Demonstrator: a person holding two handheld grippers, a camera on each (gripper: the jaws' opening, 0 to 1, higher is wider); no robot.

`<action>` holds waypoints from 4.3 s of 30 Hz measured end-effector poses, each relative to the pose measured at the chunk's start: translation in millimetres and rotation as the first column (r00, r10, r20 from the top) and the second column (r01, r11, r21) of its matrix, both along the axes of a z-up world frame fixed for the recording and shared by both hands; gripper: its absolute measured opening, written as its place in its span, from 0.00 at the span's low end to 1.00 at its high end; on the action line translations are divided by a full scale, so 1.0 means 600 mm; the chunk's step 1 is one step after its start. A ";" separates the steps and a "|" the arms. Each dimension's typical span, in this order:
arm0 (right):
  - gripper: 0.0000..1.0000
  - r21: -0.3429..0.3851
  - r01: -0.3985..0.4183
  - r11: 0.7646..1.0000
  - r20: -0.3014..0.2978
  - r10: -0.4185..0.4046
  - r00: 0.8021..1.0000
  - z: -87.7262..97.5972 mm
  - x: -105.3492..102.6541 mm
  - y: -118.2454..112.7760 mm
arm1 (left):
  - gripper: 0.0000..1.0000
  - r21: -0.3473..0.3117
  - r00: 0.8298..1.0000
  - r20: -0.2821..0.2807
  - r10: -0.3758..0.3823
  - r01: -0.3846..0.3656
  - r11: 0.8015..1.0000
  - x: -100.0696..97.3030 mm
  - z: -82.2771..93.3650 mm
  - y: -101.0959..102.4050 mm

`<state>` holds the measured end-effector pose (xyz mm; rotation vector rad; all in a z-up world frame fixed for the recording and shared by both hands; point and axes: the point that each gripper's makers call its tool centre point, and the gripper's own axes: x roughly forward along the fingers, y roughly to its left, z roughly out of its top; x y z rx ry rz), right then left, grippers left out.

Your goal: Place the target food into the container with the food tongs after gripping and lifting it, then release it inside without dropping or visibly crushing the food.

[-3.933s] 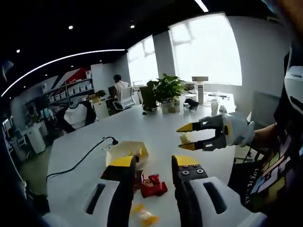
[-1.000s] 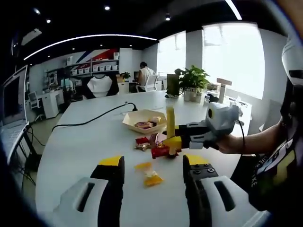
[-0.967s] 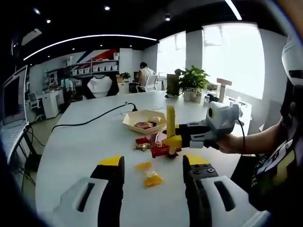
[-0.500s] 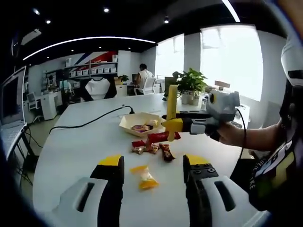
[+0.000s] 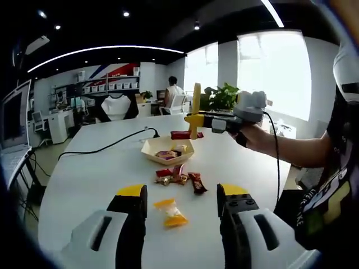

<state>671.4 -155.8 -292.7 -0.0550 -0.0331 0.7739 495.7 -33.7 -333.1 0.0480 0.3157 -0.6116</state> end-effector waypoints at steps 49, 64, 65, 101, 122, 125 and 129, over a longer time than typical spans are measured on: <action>0.20 -0.038 0.084 0.996 -0.139 -0.088 0.986 -0.114 0.195 -0.023 | 0.52 0.011 0.999 -0.043 0.026 -0.026 1.000 -0.003 -0.025 0.017; 0.21 -0.015 0.069 0.998 -0.084 -0.070 0.994 -0.077 0.132 -0.034 | 0.52 0.005 0.999 -0.034 0.006 -0.005 1.000 -0.001 -0.023 -0.002; 0.21 -0.009 0.069 0.998 -0.072 -0.069 0.995 -0.075 0.123 -0.037 | 0.52 0.003 0.999 -0.035 0.002 -0.002 1.000 -0.001 -0.023 -0.003; 0.23 0.159 0.166 0.973 -0.144 -0.143 0.979 -0.078 -0.063 -0.082 | 0.52 0.010 0.992 -0.048 -0.113 0.113 0.994 -0.002 -0.050 -0.086; 0.23 0.059 0.407 0.912 -0.232 -0.383 0.894 -0.182 -0.087 -0.003 | 0.51 0.023 0.993 -0.062 -0.102 0.104 0.994 0.001 -0.047 -0.050; 0.23 0.061 0.402 0.914 -0.236 -0.378 0.895 -0.185 -0.090 0.000 | 0.51 0.022 0.993 -0.056 -0.100 0.101 0.995 0.001 -0.044 -0.045; 0.23 0.026 0.385 0.923 -0.203 -0.372 0.906 -0.186 -0.093 0.007 | 0.51 0.020 0.994 -0.059 -0.093 0.094 0.995 0.003 -0.048 -0.040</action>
